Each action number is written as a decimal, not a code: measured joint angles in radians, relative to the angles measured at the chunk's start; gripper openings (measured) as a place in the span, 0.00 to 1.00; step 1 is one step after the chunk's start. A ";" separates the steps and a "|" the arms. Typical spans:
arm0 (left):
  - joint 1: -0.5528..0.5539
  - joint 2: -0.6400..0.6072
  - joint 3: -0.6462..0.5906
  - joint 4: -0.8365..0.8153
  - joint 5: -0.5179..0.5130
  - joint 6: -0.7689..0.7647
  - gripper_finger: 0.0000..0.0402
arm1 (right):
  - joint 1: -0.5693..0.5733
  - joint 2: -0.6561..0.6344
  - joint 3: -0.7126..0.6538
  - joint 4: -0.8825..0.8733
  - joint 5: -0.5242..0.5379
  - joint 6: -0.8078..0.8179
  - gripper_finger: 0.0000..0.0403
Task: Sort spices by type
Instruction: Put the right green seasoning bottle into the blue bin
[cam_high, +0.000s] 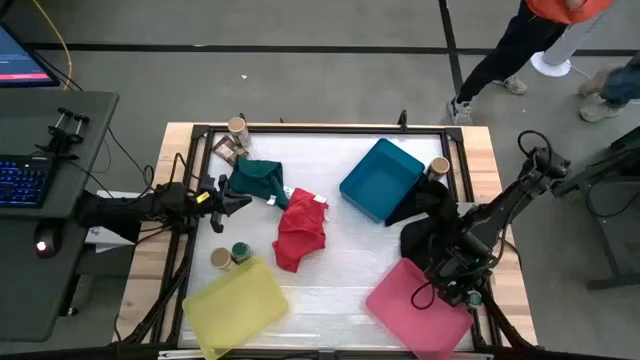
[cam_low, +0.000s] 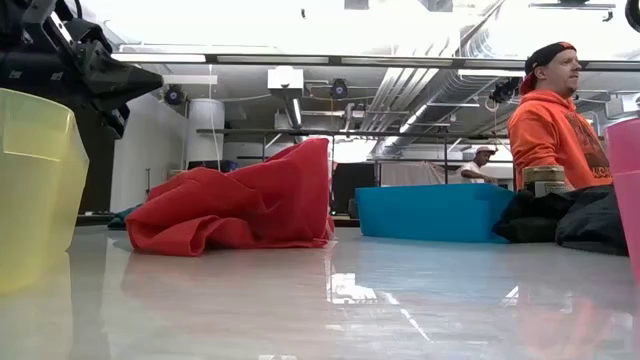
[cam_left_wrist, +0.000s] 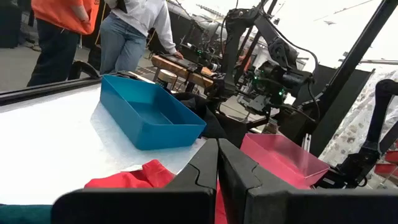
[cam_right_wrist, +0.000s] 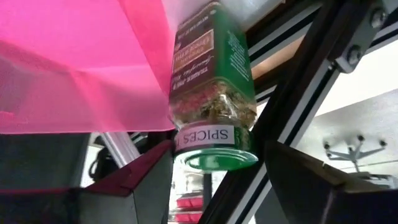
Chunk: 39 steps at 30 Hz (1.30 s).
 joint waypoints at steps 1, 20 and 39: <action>0.000 0.000 0.000 0.000 0.000 0.000 0.00 | 0.000 0.011 -0.001 -0.003 -0.007 -0.007 0.60; 0.000 0.000 0.000 0.000 0.000 0.000 0.00 | -0.002 0.066 0.000 -0.006 -0.040 -0.100 0.51; 0.000 0.000 0.000 0.000 0.000 0.000 0.00 | -0.032 0.051 0.267 -0.281 0.009 -0.263 0.49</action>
